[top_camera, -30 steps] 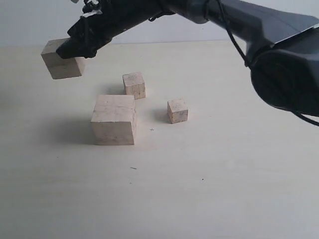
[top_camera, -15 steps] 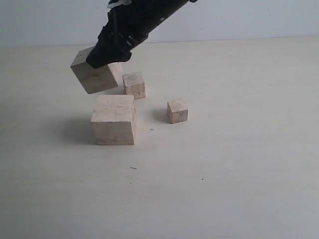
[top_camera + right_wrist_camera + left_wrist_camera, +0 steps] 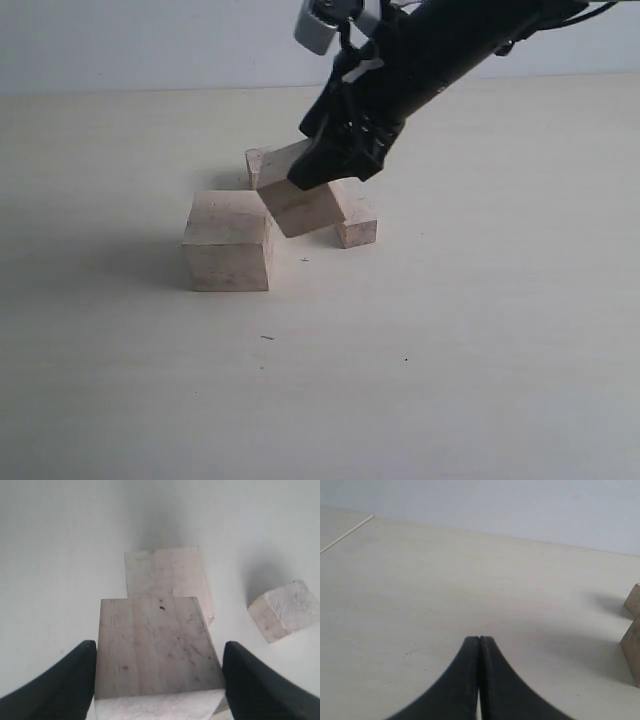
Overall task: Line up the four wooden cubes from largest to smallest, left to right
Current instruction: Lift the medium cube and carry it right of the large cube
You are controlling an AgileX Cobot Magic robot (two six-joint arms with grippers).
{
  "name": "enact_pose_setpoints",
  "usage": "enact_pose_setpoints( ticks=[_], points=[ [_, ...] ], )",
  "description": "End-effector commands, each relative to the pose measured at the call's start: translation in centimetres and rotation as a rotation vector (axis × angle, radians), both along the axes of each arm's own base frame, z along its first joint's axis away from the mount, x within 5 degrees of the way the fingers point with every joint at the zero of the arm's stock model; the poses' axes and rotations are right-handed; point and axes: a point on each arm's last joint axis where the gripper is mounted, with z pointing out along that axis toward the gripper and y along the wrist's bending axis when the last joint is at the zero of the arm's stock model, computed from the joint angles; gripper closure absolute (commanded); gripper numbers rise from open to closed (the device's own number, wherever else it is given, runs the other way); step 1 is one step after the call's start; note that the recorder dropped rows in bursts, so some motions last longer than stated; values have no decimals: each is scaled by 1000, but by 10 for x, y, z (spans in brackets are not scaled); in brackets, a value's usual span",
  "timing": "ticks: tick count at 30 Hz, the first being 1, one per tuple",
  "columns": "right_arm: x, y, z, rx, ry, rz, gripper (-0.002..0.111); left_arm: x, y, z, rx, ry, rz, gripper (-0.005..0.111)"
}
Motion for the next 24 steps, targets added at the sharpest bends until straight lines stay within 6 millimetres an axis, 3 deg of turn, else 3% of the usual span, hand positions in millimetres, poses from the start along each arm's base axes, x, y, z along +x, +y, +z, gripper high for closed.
enact_pose_setpoints(
  ticks=[1,6,10,19,24],
  points=[
    [3,-21,1,52,37,21,108,0,0,0,-2,-10,2,107],
    [11,-38,-20,68,14,13,108,0,0,0,-2,-10,2,107],
    [17,-32,-40,166,55,23,108,0,0,0,-2,-10,2,107],
    [24,-24,-95,173,150,36,108,0,0,0,-2,-10,2,107],
    [26,-22,-116,189,138,69,108,0,0,0,-2,-10,2,107]
  ],
)
